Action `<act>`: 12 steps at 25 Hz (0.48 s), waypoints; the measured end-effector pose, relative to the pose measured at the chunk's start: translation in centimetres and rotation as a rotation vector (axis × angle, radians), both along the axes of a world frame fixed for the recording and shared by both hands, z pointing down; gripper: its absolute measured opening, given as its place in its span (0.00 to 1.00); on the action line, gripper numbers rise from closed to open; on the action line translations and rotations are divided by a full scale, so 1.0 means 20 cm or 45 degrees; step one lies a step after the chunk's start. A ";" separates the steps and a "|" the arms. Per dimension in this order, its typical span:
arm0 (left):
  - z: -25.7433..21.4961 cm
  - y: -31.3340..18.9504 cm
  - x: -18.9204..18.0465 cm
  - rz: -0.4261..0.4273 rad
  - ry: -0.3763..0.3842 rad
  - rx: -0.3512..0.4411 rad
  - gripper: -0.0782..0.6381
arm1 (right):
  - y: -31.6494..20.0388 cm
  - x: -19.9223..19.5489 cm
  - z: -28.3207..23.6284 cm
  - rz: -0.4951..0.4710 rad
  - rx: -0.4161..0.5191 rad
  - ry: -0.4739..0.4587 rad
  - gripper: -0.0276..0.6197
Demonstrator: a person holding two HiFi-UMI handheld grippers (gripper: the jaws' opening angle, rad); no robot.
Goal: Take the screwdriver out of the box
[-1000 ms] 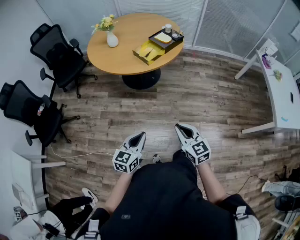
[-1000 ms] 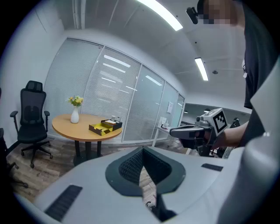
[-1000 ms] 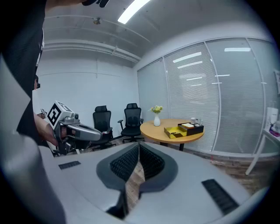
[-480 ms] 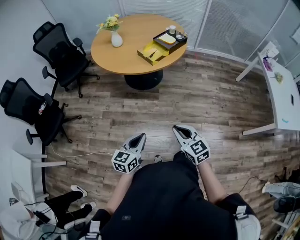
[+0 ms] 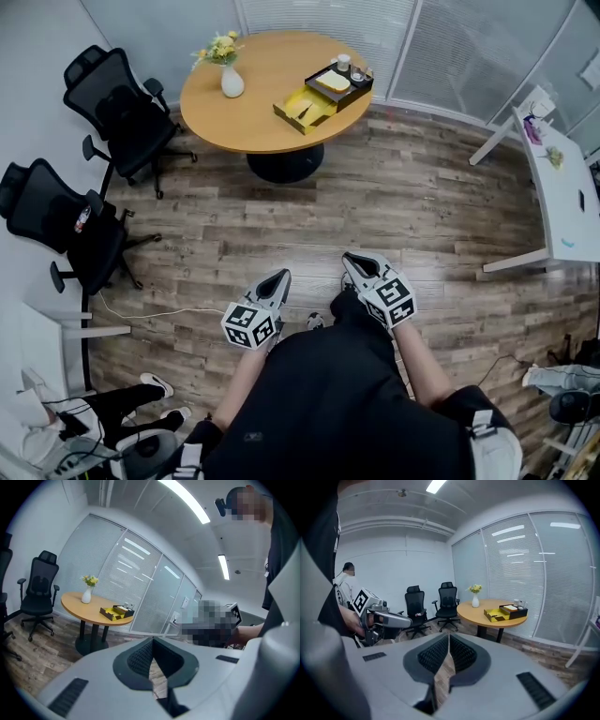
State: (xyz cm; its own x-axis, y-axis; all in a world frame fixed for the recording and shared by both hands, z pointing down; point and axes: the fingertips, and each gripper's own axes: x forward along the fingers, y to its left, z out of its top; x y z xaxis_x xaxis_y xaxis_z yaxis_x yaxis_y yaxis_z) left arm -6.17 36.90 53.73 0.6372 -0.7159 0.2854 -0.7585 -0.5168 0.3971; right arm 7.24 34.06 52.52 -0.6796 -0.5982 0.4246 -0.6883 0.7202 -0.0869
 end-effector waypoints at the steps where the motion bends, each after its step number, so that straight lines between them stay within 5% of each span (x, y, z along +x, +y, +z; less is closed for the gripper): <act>1: 0.00 -0.01 -0.01 -0.002 0.003 0.000 0.12 | -0.02 -0.01 -0.01 0.000 0.008 0.004 0.05; 12: -0.05 -0.16 -0.02 -0.020 -0.013 -0.001 0.12 | -0.21 -0.01 0.07 -0.003 -0.079 0.003 0.05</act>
State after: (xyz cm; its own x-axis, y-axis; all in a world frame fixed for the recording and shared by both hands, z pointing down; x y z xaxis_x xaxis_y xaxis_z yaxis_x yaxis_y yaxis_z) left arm -6.52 33.79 52.79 0.6226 -0.7257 0.2928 -0.7708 -0.5040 0.3897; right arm 7.02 29.76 53.88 -0.6802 -0.5691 0.4620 -0.6866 0.7154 -0.1298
